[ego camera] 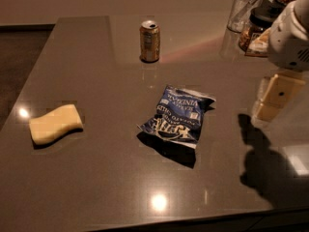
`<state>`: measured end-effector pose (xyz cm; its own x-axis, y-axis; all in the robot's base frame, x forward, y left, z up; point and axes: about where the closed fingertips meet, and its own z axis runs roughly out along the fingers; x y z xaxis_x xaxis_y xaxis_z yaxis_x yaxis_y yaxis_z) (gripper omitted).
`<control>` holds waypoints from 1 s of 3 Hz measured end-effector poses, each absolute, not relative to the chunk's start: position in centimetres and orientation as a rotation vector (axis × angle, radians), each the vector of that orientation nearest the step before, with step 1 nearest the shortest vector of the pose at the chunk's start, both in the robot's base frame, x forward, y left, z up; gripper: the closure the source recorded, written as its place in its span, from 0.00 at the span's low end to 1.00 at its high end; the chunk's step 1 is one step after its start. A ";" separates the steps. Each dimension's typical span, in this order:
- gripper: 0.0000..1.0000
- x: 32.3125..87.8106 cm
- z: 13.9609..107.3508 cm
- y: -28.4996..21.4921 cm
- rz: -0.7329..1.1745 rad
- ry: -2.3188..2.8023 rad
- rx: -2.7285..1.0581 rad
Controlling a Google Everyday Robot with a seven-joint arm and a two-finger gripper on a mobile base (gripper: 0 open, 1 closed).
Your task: Move blue chip bag near sponge
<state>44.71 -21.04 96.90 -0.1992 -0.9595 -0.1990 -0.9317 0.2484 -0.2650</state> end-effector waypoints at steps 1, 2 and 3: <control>0.00 46.2 95.2 -19.2 -0.125 2.149 -1.805; 0.00 47.4 92.7 -16.2 -0.084 2.065 -1.929; 0.00 48.3 90.6 -13.2 -0.038 1.975 -2.045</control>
Offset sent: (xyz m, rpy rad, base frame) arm 0.0408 0.0858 -0.0776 -0.0179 0.0577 0.3146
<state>48.28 -13.23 90.64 0.0559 -0.9812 -0.1850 -0.9733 -0.0122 -0.2294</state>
